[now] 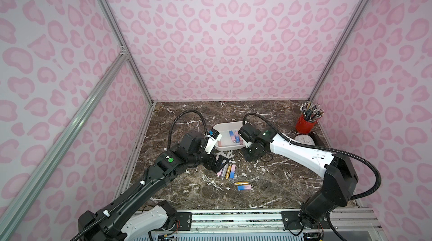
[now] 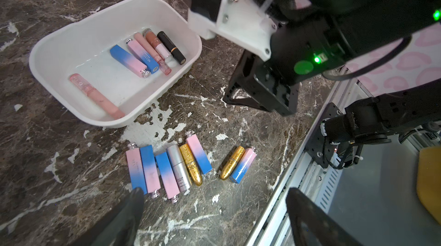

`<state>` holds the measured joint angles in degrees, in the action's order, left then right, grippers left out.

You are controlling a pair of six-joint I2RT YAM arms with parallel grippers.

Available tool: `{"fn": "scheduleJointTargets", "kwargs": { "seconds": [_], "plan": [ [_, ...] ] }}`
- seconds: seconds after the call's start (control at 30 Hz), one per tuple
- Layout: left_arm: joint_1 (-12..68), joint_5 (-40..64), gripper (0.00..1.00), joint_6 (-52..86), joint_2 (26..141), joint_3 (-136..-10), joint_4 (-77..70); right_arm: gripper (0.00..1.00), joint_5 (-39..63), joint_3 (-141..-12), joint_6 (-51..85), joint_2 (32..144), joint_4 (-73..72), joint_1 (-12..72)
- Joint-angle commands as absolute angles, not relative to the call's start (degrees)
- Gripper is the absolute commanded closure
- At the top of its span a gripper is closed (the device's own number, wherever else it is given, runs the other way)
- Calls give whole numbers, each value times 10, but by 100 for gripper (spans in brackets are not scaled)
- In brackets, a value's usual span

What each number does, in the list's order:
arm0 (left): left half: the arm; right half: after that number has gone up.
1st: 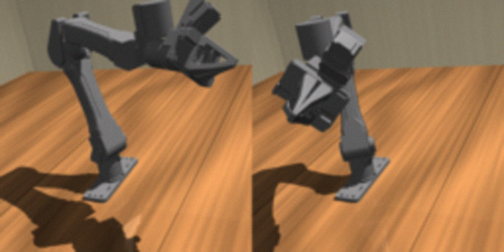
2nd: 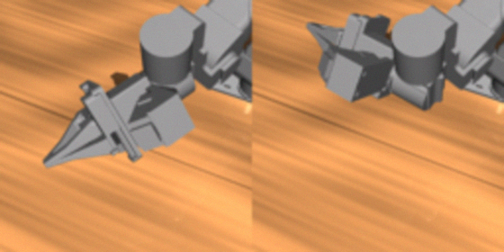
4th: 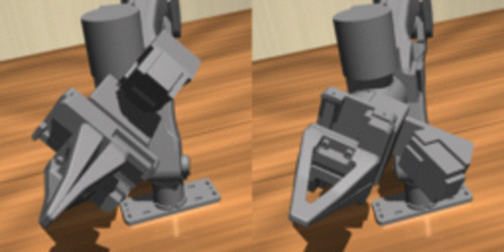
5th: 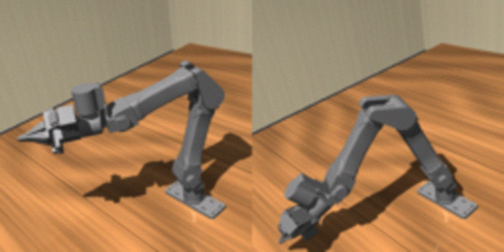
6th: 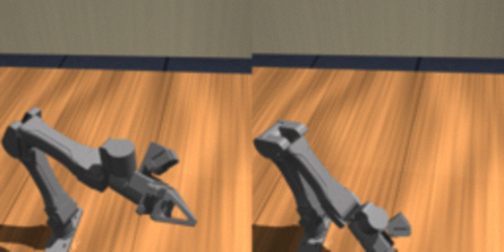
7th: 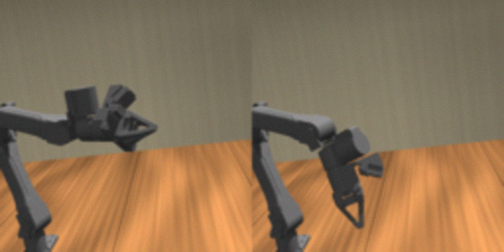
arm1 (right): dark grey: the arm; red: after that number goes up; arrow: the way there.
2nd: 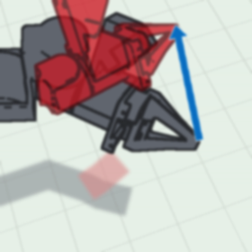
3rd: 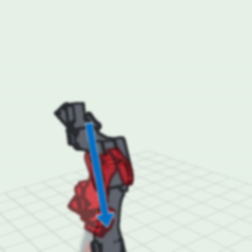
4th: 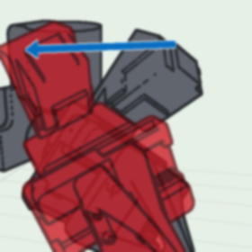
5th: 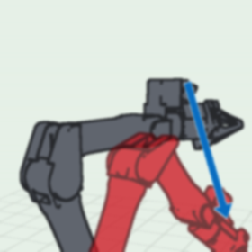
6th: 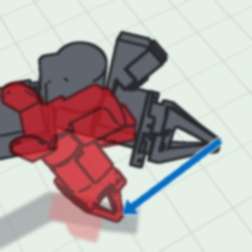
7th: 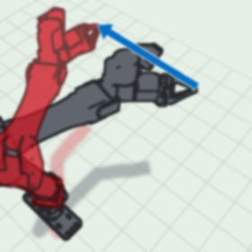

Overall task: Put the lipstick into the storage box
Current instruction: Pick up the lipstick at the center of the board.

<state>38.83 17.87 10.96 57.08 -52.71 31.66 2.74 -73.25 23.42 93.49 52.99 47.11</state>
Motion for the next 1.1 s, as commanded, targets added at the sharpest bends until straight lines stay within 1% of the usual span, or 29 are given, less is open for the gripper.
{"fn": "scheduleJointTargets", "kwargs": {
  "seconds": [0.0,0.13,0.23,0.43,0.73,1.07],
  "plan": [
    [388,157,4,136,549,-516,305,64,31,-704,263,928,511,504],
    [388,142,4,135,540,-518,315,64,48,-678,282,930,482,543],
    [387,141,4,131,543,-526,322,64,41,-683,281,946,479,570],
    [387,140,4,128,543,-532,330,64,40,-685,283,975,470,596],
    [386,135,4,132,536,-529,334,64,56,-663,289,985,454,614],
    [375,122,4,140,511,-518,333,63,61,-634,286,995,439,613]
  ]
}}
